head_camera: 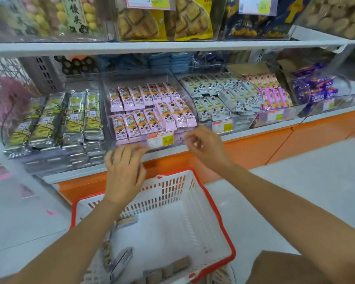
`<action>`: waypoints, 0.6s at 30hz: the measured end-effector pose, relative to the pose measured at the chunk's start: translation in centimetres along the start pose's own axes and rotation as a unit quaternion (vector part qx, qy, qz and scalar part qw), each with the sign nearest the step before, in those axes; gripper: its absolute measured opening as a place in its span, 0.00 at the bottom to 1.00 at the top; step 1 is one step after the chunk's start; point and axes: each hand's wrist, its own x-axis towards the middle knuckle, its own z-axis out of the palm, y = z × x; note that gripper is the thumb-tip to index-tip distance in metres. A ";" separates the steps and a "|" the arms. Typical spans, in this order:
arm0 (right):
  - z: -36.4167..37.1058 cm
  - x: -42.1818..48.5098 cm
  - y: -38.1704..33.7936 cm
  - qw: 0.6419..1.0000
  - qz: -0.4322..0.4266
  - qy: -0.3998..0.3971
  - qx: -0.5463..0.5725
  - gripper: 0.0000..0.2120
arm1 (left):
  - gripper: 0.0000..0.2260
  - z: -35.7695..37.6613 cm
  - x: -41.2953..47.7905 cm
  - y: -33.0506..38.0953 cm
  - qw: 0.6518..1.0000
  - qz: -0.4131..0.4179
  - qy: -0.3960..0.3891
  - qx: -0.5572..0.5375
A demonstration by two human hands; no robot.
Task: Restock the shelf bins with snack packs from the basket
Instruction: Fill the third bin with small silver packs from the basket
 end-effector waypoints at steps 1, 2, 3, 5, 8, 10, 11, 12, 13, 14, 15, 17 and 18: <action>1.6 -1.0 -0.8 0.999 -0.012 -0.032 0.010 0.04 | 0.18 -0.3 -1.1 -0.8 1.000 -0.005 -0.002 0.013; 3.2 -2.1 -1.4 0.998 -0.024 -0.061 0.023 0.04 | 0.17 -0.5 -2.3 -1.7 1.000 -0.010 -0.009 0.025; 5.1 -3.0 -1.8 0.995 -0.031 -0.087 0.038 0.04 | 0.17 -0.7 -3.4 -2.6 0.999 -0.014 -0.020 0.036; 8.7 -4.9 -2.6 0.989 -0.023 -0.132 0.058 0.05 | 0.16 -1.0 -5.9 -4.8 0.997 -0.025 -0.053 0.049; 13.9 -7.2 -3.3 0.978 0.017 -0.200 0.053 0.08 | 0.18 -0.8 -9.8 -8.2 0.987 -0.064 -0.138 0.054; 16.9 -8.4 -3.6 0.967 0.032 -0.249 0.033 0.09 | 0.22 -0.2 -12.4 -10.6 0.972 -0.100 -0.204 0.051; 18.1 -8.9 -3.6 0.962 0.038 -0.270 0.024 0.10 | 0.25 0.1 -13.5 -11.6 0.964 -0.117 -0.231 0.052; 19.4 -9.3 -3.6 0.956 0.043 -0.290 0.016 0.11 | 0.26 0.5 -14.7 -12.6 0.957 -0.132 -0.252 0.052; 20.6 -9.7 -3.4 0.949 0.051 -0.310 0.008 0.12 | 0.29 0.8 -15.6 -13.4 0.952 -0.143 -0.268 0.050; 21.7 -10.1 -3.3 0.943 0.057 -0.328 0.000 0.13 | 0.32 1.1 -16.5 -14.1 0.947 -0.155 -0.279 0.046; 22.8 -10.5 -3.1 0.937 0.061 -0.345 -0.007 0.13 | 0.35 1.4 -17.4 -14.7 0.942 -0.169 -0.285 0.042; 25.0 -11.4 -2.6 0.922 0.066 -0.382 -0.009 0.14 | 0.36 2.3 -19.0 -15.4 0.934 -0.201 -0.293 0.029; 26.0 -11.9 -2.3 0.912 0.068 -0.405 -0.007 0.15 | 0.36 2.7 -19.6 -15.6 0.933 -0.212 -0.290 0.024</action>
